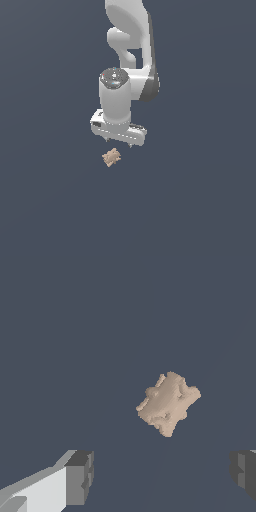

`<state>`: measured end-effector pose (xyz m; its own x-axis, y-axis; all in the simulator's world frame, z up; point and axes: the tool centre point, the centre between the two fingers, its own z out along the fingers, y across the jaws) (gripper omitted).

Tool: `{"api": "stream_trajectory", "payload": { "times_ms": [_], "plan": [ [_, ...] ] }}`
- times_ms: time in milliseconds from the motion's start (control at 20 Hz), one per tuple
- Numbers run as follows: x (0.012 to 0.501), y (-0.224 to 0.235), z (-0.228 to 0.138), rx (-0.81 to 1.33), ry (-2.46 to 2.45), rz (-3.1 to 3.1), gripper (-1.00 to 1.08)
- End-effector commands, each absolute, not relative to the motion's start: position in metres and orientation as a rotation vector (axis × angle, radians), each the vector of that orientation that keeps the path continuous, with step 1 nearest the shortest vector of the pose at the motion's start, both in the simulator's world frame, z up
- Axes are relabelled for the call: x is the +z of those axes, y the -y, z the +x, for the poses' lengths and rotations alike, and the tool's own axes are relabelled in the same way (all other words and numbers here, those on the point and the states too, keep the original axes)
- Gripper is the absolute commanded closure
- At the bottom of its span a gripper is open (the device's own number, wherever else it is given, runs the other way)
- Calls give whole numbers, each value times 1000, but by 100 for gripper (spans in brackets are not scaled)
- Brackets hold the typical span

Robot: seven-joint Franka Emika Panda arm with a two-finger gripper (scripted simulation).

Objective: Pick up the object and move it to a goal position.

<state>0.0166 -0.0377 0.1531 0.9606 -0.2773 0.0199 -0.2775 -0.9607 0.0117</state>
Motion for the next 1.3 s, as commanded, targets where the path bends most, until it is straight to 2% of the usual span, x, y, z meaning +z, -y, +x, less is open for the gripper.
{"api": "stream_trajectory", "payload": {
  "times_ms": [0,650,1250],
  "plan": [
    [146,42,18,24,564,3080,-92],
    [110,67,26,5,1171,2915,-92],
    [96,77,28,0,1401,2812,-92]
  ]
}}
